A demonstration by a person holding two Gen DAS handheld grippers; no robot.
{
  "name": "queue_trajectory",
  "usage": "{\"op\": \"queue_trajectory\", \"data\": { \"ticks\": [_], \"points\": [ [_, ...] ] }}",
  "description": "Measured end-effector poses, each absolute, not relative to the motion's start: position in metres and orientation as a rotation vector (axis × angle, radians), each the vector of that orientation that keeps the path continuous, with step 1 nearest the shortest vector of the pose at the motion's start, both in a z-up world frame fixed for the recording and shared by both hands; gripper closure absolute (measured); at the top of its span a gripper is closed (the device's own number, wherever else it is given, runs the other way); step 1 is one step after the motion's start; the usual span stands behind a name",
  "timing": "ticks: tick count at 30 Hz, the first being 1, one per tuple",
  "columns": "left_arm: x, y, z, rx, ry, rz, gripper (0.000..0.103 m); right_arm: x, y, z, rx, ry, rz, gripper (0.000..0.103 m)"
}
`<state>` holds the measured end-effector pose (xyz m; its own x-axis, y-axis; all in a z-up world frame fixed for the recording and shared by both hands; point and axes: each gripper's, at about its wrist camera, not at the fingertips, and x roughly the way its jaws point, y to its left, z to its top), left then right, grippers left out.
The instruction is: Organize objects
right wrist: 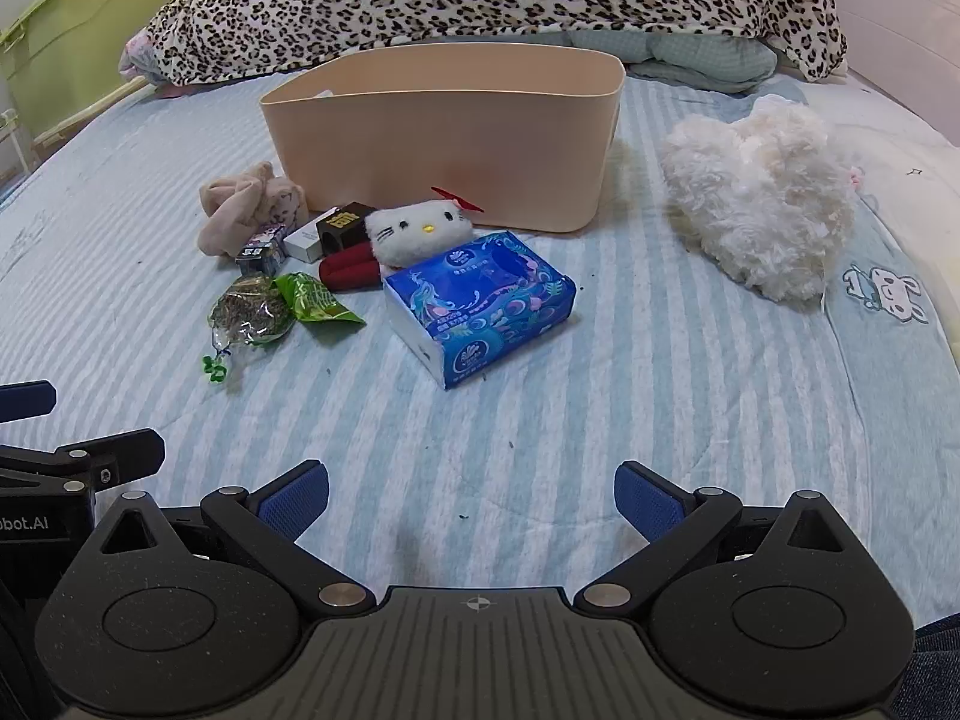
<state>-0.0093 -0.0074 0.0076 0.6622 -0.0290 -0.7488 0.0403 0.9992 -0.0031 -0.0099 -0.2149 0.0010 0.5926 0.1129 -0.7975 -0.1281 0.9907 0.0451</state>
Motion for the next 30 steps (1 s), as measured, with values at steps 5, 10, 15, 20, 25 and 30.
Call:
{"op": "queue_trajectory", "data": {
  "ticks": [5, 10, 15, 20, 25, 30],
  "points": [
    [-0.0088, -0.0072, 0.0055, 0.013, 0.853, -0.039, 0.0, -0.0099, -0.2141, 0.0007, -0.019, 0.927, 0.14, 0.0],
    [-0.0087, -0.007, 0.0049, 0.015, 0.854, -0.04, 0.0, -0.0098, -0.2136, 0.0002, -0.021, 0.927, 0.14, 0.0],
    [-0.0084, -0.0062, 0.0048, 0.017, 0.852, -0.035, 0.0, -0.0097, -0.2136, 0.0001, -0.022, 0.927, 0.14, 0.0],
    [-0.007, -0.0069, 0.0037, 0.025, 0.858, -0.039, 0.0, -0.0098, -0.2138, 0.0005, -0.021, 0.928, 0.139, 0.0],
    [-0.0073, -0.0088, 0.0035, 0.033, 0.856, -0.047, 0.0, -0.0092, -0.2146, -0.0007, -0.019, 0.926, 0.137, 0.0],
    [-0.0067, -0.0095, 0.0032, 0.033, 0.856, -0.043, 0.0, -0.0091, -0.2148, -0.0006, -0.019, 0.926, 0.137, 0.0]
  ]
}}
